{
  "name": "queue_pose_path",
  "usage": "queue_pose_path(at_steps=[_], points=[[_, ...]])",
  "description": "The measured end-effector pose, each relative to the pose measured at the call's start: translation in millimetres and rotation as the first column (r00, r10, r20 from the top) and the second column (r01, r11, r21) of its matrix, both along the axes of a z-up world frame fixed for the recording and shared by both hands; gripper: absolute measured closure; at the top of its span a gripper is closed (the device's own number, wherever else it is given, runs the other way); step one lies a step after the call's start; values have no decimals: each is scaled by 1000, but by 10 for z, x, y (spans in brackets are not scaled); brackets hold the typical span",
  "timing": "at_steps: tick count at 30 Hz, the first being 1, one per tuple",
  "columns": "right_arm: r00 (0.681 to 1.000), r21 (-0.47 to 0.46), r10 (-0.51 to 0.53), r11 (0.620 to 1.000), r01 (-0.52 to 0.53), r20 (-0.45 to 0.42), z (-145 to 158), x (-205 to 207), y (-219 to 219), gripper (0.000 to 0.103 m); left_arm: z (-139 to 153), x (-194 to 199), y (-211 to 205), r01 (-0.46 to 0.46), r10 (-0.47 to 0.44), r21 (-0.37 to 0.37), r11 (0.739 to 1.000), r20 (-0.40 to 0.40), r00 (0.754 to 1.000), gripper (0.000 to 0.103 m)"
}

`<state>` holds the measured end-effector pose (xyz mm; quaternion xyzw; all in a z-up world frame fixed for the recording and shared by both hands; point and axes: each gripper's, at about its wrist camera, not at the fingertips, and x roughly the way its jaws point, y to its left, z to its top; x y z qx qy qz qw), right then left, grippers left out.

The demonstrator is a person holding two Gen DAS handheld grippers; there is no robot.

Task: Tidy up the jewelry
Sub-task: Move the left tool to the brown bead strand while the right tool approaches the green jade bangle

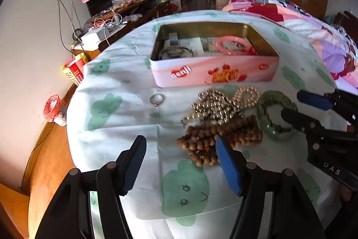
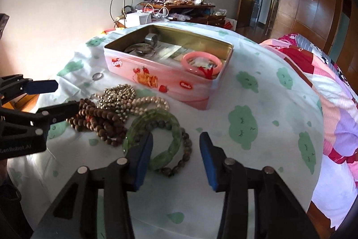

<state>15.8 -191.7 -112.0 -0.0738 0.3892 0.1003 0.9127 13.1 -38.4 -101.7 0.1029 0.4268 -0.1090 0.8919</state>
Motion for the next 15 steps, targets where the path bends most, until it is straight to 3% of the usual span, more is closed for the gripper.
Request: queue_pose_path(at_steps=[6,7,8,10,11,15], points=[[1000,-4,7,1000,-7,1,-26,-20,37,59,-29,10,39,16,-16,-22,1000,5,1000,39],[1000,-5,11,1000,-11,-2,-36,-23,49,59,-44,12,37,28,-28,-31,999,-8,1000,42],[1000,-7,11,1000,-11,-2,-41,-25,58,59,-72,18,35,40,-41,-42,998,-26,999,51],[1000,-9,13,1000,-13,-5,-53,-27,78,59,-97,8,21,57,-59,-60,997,-34,998,56],[1000,-11,14,1000,-14,-7,-60,-32,88,59,-94,5,6,70,-72,-63,996,-34,997,68],[1000,-16,17,1000,-17,-4,-64,-43,104,62,-83,-12,-24,94,-97,-66,993,-35,995,78]])
